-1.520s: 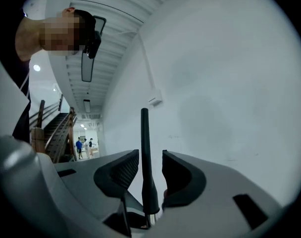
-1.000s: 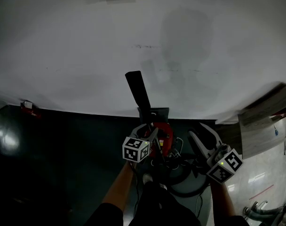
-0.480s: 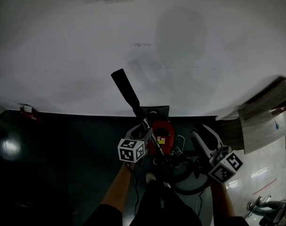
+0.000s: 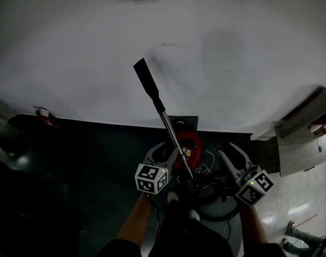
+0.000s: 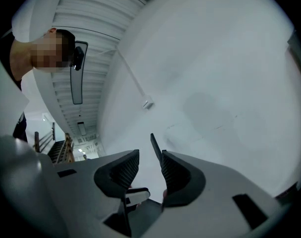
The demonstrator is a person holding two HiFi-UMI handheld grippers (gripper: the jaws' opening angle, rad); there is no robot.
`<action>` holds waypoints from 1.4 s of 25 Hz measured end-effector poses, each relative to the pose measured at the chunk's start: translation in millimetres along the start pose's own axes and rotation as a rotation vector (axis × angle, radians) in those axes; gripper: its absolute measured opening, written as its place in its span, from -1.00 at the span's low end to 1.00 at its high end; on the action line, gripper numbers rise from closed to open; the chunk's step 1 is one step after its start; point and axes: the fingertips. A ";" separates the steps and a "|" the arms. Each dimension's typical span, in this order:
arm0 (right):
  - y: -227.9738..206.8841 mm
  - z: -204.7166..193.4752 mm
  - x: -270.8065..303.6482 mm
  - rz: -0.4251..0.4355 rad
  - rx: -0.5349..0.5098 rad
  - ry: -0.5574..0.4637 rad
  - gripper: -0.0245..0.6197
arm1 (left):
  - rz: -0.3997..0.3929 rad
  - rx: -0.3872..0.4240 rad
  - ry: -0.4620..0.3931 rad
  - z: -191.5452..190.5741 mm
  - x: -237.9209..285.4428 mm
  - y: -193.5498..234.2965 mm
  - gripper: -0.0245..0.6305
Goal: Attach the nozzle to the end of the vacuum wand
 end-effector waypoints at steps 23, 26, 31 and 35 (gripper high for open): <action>153.6 41.2 -98.7 0.290 -0.059 -0.046 -0.83 | 0.077 0.298 -0.307 166.7 -173.3 -196.5 -0.91; 169.1 39.8 -97.0 0.308 -0.076 -0.050 -0.87 | 0.080 0.310 -0.336 177.7 -183.8 -196.8 -0.91; 182.5 35.4 -92.9 0.307 -0.103 -0.043 -0.87 | 0.091 0.339 -0.326 183.2 -197.8 -193.3 -0.91; 188.5 33.6 -89.8 0.301 -0.124 -0.040 -0.87 | 0.108 0.320 -0.335 184.8 -205.4 -188.7 -0.91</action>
Point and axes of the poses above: the fingertips, and each gripper's own axes: x forward along the fingers, y to its left, z out of its top, and after that the axes turned 15 degrees about -y, right-handed
